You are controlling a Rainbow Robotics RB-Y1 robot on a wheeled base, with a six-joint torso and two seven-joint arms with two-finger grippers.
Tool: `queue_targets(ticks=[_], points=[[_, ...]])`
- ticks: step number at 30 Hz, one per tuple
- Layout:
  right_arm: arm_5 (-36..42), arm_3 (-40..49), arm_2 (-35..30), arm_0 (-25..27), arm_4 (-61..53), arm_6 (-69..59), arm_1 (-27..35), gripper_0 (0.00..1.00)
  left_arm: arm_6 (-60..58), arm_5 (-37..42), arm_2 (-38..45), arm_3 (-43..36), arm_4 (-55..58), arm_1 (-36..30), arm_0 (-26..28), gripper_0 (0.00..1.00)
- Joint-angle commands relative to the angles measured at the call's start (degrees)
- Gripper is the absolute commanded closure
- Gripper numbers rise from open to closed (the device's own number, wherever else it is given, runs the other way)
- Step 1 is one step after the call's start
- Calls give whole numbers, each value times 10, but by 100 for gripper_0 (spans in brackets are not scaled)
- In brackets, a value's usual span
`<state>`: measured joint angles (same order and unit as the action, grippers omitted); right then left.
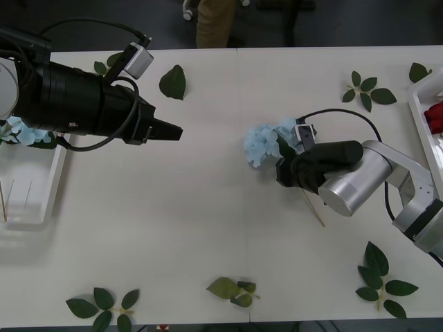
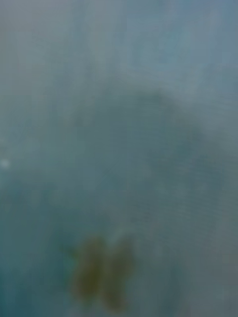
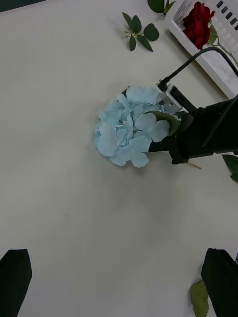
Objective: Place the red flowers into the right box and the blue flowers into the left box. If a person shows an open palm, hand one flower to the person first, then continue sorting.
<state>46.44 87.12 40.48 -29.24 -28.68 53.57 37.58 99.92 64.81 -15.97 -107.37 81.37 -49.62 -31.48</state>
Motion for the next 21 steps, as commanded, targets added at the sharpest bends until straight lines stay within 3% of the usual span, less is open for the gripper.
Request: queue_targets(ticks=[1, 9, 14, 21], points=[[-6, 1, 9, -17, 3, 8, -8, 100, 0, -8, 16, -14, 4, 2, 8, 0], [-71, 40, 1, -17, -59, 12, 45, 100, 0, -8, 16, -15, 4, 2, 8, 0], [-113, 138, -26, -20, -211, 22, 123, 100, 0, -8, 16, -15, 5, 2, 8, 0], [-118, 229, -113, -20, -383, 41, 156, 100, 5, -24, 16, -15, 5, 7, 8, 0]])
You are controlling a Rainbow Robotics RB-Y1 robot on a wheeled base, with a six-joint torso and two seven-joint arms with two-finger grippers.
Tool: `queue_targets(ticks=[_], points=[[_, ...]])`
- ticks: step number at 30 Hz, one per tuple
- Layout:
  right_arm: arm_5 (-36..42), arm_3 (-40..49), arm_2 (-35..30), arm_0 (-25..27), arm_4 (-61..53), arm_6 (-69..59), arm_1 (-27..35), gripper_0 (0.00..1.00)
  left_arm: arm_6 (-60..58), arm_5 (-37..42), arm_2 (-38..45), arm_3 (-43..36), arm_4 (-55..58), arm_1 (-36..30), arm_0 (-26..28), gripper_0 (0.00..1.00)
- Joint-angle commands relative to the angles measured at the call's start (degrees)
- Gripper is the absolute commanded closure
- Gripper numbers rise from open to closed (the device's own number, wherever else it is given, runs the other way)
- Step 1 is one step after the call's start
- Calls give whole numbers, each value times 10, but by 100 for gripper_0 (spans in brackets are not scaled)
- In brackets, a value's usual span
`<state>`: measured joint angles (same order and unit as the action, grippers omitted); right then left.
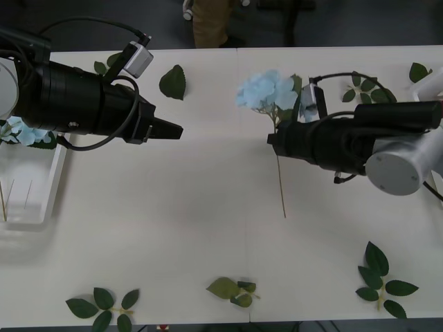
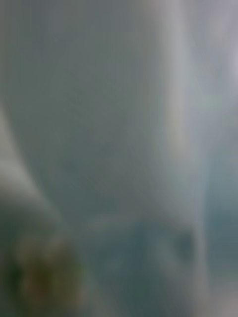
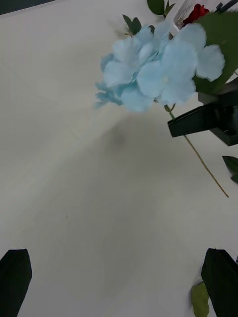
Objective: Place the red flowers into the right box and the blue flowers into the left box. If a person shows an open palm, hand one flower to the person first, then continue sorting.
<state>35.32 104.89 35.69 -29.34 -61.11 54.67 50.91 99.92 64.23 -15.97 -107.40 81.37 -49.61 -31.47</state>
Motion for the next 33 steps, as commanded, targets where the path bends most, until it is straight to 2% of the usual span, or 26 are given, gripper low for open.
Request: queue_targets(ticks=[1, 5, 10, 13, 18, 22, 30, 33], points=[[-7, 57, -76, -19, -81, 40, 23, 100, 7, -19, 16, -16, 5, 8, 7, 0], [33, 59, -120, -19, -188, 91, 10, 100, 6, -17, -12, -16, -14, 13, -18, 0], [266, 46, -251, -18, -229, 150, -49, 100, -10, -17, -25, -15, -44, 39, -42, 0], [305, 31, -275, -18, -263, 213, -71, 100, -18, -17, -25, -15, -47, 56, -52, 0], [295, 0, -275, -16, -342, 322, -94, 100, -28, -17, -25, -16, -46, 87, -66, 0], [258, -8, -265, -16, -385, 399, -116, 100, -31, -17, -25, -16, -45, 119, -83, 0], [73, -8, -146, -24, -477, 519, -121, 100, -23, -17, -38, -16, -24, 150, -103, 0], [55, -10, -129, -27, -489, 534, -126, 100, -21, -17, -44, -17, -11, 150, -103, 0]])
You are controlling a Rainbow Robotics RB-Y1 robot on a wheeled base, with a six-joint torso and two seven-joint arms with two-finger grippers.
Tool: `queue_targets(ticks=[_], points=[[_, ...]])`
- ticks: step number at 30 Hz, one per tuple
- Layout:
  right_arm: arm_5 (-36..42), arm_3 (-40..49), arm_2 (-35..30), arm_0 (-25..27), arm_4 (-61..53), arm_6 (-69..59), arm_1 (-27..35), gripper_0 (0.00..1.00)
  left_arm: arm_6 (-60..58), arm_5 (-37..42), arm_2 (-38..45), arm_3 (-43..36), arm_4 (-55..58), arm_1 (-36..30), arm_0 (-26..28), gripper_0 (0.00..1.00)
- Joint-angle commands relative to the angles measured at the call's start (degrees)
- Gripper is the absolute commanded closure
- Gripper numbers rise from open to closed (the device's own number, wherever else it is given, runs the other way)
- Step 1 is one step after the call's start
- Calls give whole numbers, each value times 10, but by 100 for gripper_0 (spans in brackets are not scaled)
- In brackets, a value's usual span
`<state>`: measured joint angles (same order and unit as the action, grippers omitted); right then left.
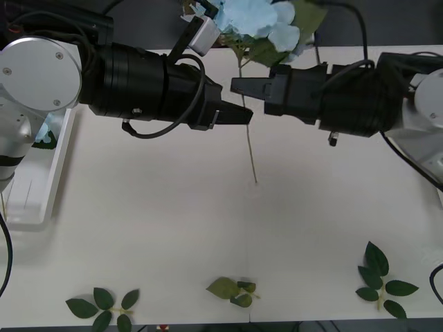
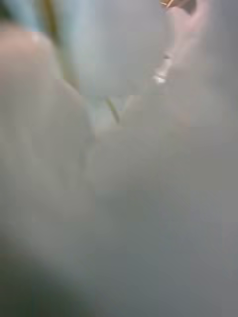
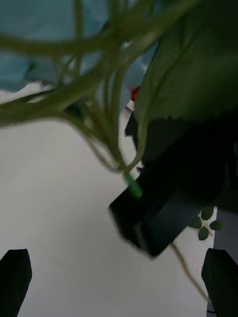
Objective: Place the red flowers into the right box and the blue flowers into the left box. If a person shows an open palm, hand one flower to the person first, then continue sorting.
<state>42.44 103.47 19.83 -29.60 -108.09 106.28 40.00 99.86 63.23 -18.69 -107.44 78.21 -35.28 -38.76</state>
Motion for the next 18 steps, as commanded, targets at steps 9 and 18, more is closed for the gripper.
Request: queue_targets(ticks=[9, 18], points=[[-16, -1, 34, -23, -25, 26, -31, 100, -22, 63, -11, -15, 30, 0, -29, 0], [-16, -14, 34, -23, -23, 34, -30, 100, -18, 207, 58, -15, 41, -11, -18, 0]])
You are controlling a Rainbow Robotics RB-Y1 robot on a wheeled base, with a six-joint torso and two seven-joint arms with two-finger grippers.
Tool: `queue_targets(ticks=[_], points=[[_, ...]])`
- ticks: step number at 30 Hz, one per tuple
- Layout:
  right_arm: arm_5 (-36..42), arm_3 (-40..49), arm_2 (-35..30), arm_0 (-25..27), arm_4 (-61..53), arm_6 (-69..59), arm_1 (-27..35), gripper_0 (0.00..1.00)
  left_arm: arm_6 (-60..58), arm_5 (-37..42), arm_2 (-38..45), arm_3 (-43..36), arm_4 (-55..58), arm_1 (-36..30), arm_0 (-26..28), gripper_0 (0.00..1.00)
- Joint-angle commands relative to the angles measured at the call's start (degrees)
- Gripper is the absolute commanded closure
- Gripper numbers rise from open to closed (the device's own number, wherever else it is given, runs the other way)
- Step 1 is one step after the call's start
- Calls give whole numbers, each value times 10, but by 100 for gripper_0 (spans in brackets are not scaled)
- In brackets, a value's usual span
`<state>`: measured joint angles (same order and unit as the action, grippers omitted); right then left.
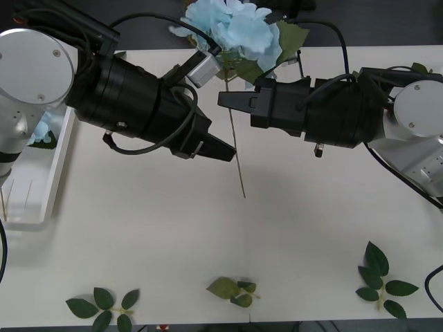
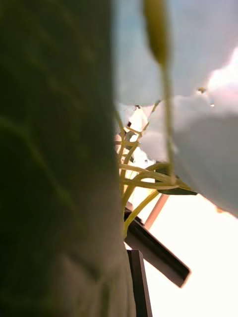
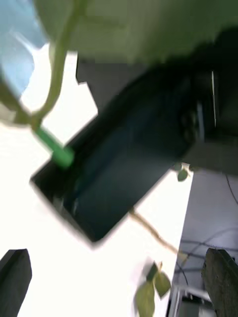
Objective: Place the red flowers into the right box and the blue flowers into the left box. If a person shows an open palm, hand one flower to the person first, then continue sorting.
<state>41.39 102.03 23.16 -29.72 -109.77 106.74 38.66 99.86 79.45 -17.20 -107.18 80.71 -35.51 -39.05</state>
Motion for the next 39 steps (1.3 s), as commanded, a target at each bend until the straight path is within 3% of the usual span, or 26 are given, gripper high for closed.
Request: queue_targets(ticks=[1, 9, 18, 28, 39], points=[[-5, 0, 0, -22, -6, 30, -17, 100, -16, 53, 49, -18, 18, -11, -13, 0], [-4, -3, 0, -21, -5, 32, -19, 100, -1, 50, 81, -18, 28, -28, 16, 0], [-4, -3, 1, -21, -3, 35, -19, 100, 38, -60, 81, -18, 3, -37, 76, 0], [-5, -4, 0, -21, -3, 33, -17, 100, 117, -174, 82, -18, 48, 14, 158, 0], [-8, -4, 1, -21, -3, 29, -18, 100, 168, -190, 102, -20, 106, 72, 182, 0]])
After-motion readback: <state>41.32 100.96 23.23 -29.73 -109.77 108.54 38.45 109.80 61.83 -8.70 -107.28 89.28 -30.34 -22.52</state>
